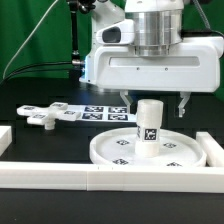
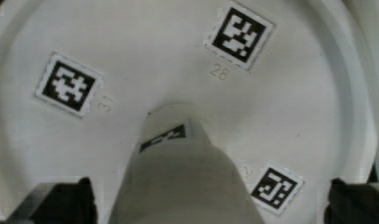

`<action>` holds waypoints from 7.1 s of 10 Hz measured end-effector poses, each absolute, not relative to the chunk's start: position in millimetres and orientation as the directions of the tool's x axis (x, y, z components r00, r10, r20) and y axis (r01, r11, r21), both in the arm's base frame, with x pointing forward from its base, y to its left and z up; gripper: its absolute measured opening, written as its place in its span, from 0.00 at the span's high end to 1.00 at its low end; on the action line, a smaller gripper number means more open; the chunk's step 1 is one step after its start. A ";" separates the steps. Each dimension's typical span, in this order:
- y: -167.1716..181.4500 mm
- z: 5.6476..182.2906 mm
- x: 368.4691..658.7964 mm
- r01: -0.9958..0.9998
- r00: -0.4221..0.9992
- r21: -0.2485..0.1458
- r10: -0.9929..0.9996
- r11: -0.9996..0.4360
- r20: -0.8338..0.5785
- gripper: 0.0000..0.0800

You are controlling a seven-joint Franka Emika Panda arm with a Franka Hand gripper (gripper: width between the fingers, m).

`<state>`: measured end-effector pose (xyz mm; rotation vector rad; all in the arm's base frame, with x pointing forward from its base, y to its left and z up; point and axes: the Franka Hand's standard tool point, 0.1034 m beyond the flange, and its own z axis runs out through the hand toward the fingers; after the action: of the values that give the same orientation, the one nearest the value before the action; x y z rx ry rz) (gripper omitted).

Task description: Assemble round table

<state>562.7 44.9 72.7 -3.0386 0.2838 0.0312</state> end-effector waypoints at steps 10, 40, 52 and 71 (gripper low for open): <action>34.4 68.4 569.7 0.629 0.777 -0.048 0.629 -0.776 0.026 0.19; 10.0 70.4 565.2 0.897 0.439 -0.020 0.896 -0.441 -0.069 0.66; 41.3 70.9 566.2 0.888 0.456 -0.025 0.888 -0.458 -0.061 0.19; 39.9 69.7 565.8 0.176 0.984 -0.039 0.178 -0.984 -0.028 0.49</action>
Offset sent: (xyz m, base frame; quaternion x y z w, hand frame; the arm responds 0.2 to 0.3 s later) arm 0.0038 -0.0037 0.0001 0.0025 0.0010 -0.2035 0.9791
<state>565.8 39.9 69.7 -3.0930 -0.2760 0.0481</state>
